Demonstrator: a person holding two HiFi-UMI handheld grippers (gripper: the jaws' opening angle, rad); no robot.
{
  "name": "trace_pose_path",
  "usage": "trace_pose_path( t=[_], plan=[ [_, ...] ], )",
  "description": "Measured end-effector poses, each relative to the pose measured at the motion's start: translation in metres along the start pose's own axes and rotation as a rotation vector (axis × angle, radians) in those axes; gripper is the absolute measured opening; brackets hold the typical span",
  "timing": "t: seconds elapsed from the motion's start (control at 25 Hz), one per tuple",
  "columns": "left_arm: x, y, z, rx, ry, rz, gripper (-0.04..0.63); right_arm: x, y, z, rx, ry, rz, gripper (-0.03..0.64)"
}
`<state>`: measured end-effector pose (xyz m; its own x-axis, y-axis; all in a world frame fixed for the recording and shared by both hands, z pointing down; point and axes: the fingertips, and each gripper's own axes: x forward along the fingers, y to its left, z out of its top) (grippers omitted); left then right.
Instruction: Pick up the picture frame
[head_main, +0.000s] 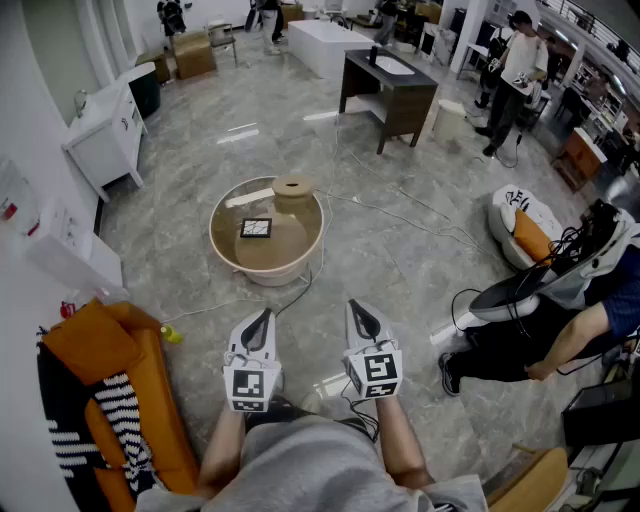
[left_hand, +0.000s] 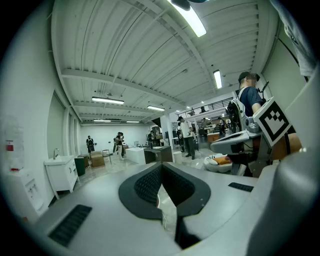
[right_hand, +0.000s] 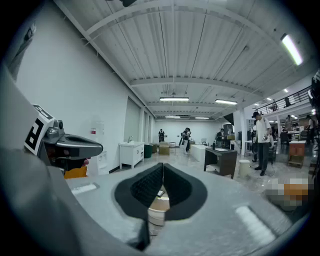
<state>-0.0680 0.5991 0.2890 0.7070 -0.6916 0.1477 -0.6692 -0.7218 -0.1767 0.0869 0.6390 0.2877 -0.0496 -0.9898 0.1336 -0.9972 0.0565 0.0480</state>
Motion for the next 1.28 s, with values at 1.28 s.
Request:
trace_pose_path(
  t=[1.28],
  plan=[
    [0.230,0.111,0.002,-0.039,0.036,0.030,0.017,0.232,-0.099,0.006,0.013,0.036,0.038,0.002]
  ],
)
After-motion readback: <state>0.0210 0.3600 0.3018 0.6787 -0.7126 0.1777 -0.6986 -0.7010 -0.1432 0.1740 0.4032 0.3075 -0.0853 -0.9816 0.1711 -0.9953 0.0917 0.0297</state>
